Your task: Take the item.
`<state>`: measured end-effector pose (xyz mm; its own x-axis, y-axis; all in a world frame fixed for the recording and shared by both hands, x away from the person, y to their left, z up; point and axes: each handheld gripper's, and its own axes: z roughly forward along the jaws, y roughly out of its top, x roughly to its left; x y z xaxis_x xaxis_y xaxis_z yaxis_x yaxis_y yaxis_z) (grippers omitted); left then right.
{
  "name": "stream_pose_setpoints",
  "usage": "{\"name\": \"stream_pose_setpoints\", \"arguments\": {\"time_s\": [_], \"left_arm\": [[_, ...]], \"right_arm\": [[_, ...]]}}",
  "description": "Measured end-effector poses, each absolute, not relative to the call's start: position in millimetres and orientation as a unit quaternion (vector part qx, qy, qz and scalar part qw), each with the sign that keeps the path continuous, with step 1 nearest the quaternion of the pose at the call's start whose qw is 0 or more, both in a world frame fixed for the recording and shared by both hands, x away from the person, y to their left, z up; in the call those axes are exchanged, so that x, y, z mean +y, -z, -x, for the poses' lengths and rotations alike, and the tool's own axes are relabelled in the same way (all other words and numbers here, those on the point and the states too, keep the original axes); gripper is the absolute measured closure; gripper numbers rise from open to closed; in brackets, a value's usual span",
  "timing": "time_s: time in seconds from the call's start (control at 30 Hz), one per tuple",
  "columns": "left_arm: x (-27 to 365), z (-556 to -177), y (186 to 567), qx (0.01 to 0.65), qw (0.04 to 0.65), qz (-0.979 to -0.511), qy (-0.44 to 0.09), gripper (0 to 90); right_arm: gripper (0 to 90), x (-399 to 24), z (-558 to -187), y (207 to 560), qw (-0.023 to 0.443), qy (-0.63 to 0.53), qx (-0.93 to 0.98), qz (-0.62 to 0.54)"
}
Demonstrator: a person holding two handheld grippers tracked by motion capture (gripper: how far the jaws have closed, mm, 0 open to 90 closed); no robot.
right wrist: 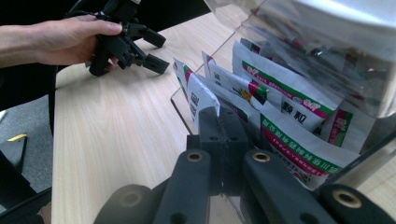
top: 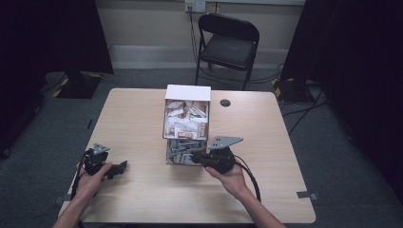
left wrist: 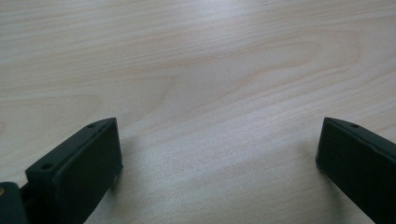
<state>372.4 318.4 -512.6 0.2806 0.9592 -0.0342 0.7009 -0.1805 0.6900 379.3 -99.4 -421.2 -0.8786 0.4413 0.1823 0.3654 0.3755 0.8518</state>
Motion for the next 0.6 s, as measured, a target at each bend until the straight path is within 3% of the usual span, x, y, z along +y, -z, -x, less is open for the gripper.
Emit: {"name": "stream_pose_setpoints", "arguments": {"time_s": [0.6], "left_arm": [[318.4, -372.4, 512.6, 0.562, 0.307, -0.739, -0.21, 0.0]], "right_arm": [[90.0, -101.9, -376.3, 414.4, 0.038, -0.511, 0.826, -0.237]]}}
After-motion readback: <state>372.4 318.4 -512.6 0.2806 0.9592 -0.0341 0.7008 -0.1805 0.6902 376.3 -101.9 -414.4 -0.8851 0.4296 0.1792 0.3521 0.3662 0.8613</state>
